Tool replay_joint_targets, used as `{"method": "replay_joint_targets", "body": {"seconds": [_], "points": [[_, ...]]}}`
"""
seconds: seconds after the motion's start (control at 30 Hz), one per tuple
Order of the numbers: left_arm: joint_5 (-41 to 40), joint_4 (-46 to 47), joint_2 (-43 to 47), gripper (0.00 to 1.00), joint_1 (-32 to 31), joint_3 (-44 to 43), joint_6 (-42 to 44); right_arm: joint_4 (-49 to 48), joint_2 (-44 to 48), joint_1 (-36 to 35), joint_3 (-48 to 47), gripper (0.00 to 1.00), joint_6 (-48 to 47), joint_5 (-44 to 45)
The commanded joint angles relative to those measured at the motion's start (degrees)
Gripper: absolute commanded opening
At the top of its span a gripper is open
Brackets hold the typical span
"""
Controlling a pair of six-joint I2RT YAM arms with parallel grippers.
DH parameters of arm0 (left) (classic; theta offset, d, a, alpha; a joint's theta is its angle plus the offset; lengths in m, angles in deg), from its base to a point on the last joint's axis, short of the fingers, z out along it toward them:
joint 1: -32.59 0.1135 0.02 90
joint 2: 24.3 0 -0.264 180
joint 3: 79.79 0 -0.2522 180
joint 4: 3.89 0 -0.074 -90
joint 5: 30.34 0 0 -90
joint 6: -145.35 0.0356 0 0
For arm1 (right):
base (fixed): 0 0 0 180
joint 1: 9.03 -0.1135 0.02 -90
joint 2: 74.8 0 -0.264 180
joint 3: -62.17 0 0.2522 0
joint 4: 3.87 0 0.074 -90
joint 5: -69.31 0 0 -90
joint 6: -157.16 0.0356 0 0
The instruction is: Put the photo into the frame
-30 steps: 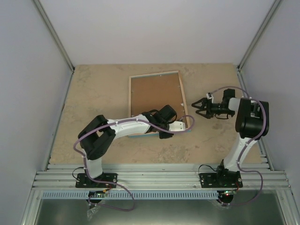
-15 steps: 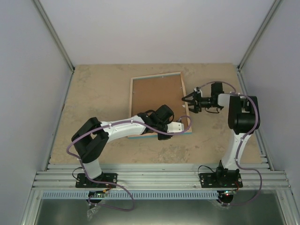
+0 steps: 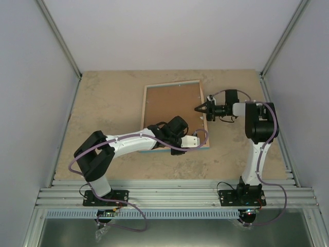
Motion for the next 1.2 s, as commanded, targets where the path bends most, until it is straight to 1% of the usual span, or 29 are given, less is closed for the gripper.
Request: {"method": "replay_joint_targets", "body": {"seconds": [0.0, 0.07, 0.1, 0.13, 0.17, 0.23, 0.27, 0.3, 0.4, 0.47, 0.53, 0.6, 0.73, 0.8, 0.87, 1.03, 1.17], "points": [[1.81, 6.99, 3.54, 0.00, -0.02, -0.25, 3.55, -3.22, -1.05, -0.33, -1.46, 0.43, 4.04, -1.31], [1.22, 7.25, 3.92, 0.00, -0.06, 0.07, 3.68, -3.52, -0.87, -0.33, -1.42, 0.36, 4.75, -1.10], [0.48, 7.34, 4.11, 0.00, -0.06, 0.21, 3.62, -3.81, -0.60, -0.31, -1.38, 0.28, 5.16, -1.16], [-0.96, 7.55, 4.29, 0.05, -0.06, 0.26, 3.11, -3.67, -0.20, -0.33, -1.50, 0.23, 5.23, -1.05], [-3.08, 7.53, 4.34, 0.15, -0.06, -0.08, 2.10, -3.07, 0.50, -0.33, -1.85, 0.17, 4.97, -1.01], [-8.14, 5.49, 3.95, 0.37, 0.45, -1.98, -0.02, 1.18, 1.36, -0.22, -3.93, 0.04, 0.50, -0.39], [-9.12, 3.81, 3.98, 0.47, 1.45, -3.00, -1.24, 4.13, 1.72, -0.17, -5.06, 0.01, -2.75, 0.13], [-8.21, 1.61, 4.31, 0.56, 3.32, -4.42, -2.47, 6.76, 2.15, -0.03, -5.71, 0.01, -5.29, 0.88], [-2.92, -3.41, 7.19, 0.78, 10.36, -7.40, -7.31, 9.06, 4.37, 0.57, -5.15, 0.01, -8.62, 2.54], [-0.25, -5.48, 9.66, 0.88, 14.82, -8.08, -8.77, 10.96, 6.06, 0.93, -5.49, 0.01, -10.69, 3.50], [0.44, -5.93, 12.36, 0.98, 18.31, -8.12, -9.81, 14.24, 7.94, 1.32, -7.18, 0.01, -14.44, 4.09], [0.08, -5.78, 14.73, 0.99, 21.04, -8.09, -11.60, 19.02, 9.81, 1.56, -10.22, 0.01, -20.00, 5.33], [-3.39, -3.87, 18.89, 0.99, 25.28, -7.38, -16.96, 30.40, 13.96, 1.76, -18.80, 0.00, -31.02, 9.61], [-2.47, -2.96, 21.17, 0.99, 28.65, -6.67, -20.58, 33.84, 16.22, 1.80, -22.95, 0.01, -34.75, 13.15], [-1.21, -3.08, 23.02, 0.99, 32.35, -6.54, -23.60, 35.85, 18.75, 1.84, -26.27, 0.01, -38.07, 16.41], [-0.70, -2.14, 27.69, 0.99, 40.01, -5.27, -28.01, 39.08, 23.72, 1.67, -37.07, 0.00, -42.72, 24.55], [-1.00, -0.69, 31.51, 0.99, 44.99, -2.94, -31.19, 41.23, 26.12, -0.67, -44.90, 0.01, -48.25, 32.99]]}}
